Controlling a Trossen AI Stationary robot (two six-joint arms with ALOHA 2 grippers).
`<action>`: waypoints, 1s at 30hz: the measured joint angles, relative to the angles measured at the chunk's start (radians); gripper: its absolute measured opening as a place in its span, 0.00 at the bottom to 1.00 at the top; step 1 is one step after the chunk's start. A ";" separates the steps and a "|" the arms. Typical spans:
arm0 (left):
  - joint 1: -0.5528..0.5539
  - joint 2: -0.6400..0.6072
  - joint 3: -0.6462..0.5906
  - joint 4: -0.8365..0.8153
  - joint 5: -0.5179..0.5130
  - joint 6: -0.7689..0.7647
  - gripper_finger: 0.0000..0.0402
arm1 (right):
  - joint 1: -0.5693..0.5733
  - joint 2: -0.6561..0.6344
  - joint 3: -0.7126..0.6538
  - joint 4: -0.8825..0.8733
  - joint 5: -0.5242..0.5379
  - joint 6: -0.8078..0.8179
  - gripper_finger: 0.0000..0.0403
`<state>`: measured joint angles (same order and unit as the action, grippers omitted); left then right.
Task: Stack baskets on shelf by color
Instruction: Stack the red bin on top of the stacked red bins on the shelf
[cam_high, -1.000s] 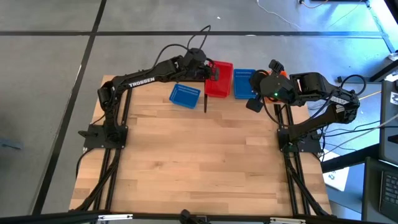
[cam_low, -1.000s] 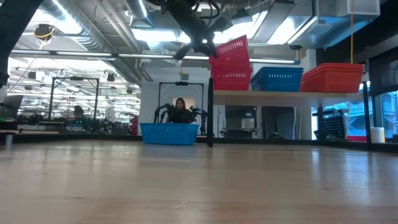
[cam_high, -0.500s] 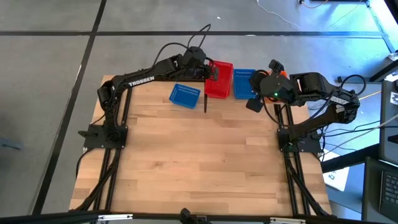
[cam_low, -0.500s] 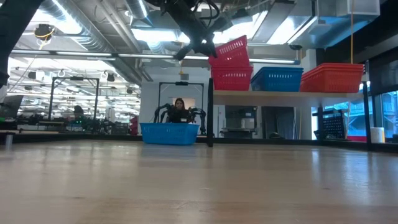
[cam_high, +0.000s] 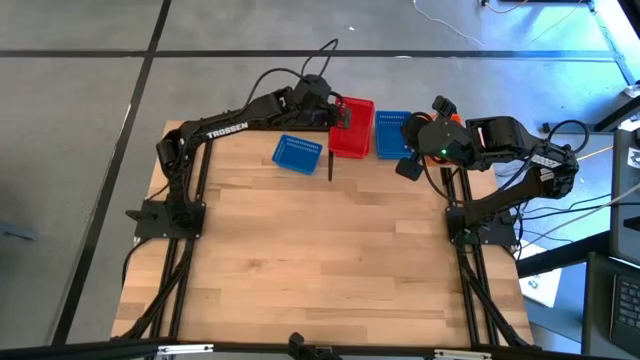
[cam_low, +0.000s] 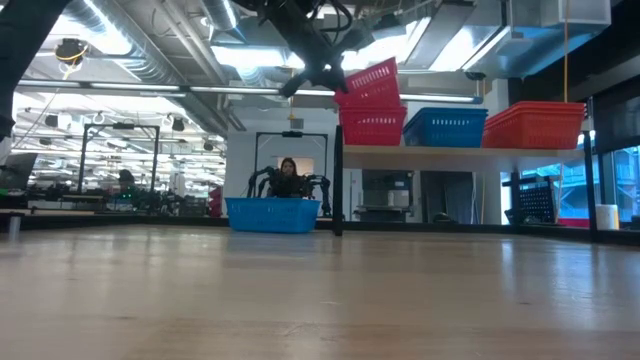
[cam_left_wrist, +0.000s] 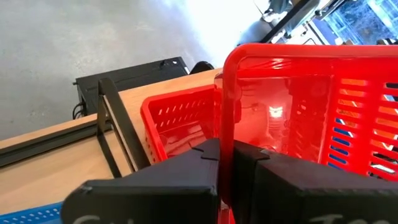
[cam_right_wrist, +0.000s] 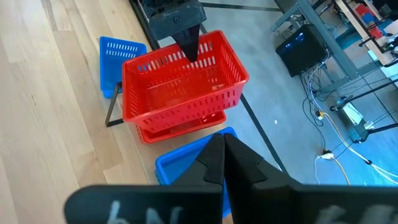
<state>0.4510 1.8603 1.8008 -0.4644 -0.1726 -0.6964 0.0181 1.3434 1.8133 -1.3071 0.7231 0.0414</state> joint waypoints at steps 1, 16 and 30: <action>0.000 0.000 0.000 -0.005 0.000 0.000 0.00 | 0.000 0.000 0.000 0.000 0.000 0.000 0.00; 0.004 -0.005 -0.001 0.002 -0.017 0.035 0.10 | 0.000 0.000 0.000 0.000 0.000 0.002 0.00; 0.004 -0.006 -0.001 0.015 0.034 0.051 0.01 | 0.000 0.000 0.000 0.000 -0.001 0.001 0.00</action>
<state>0.4553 1.8542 1.8000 -0.4490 -0.1381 -0.6457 0.0185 1.3434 1.8133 -1.3067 0.7223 0.0425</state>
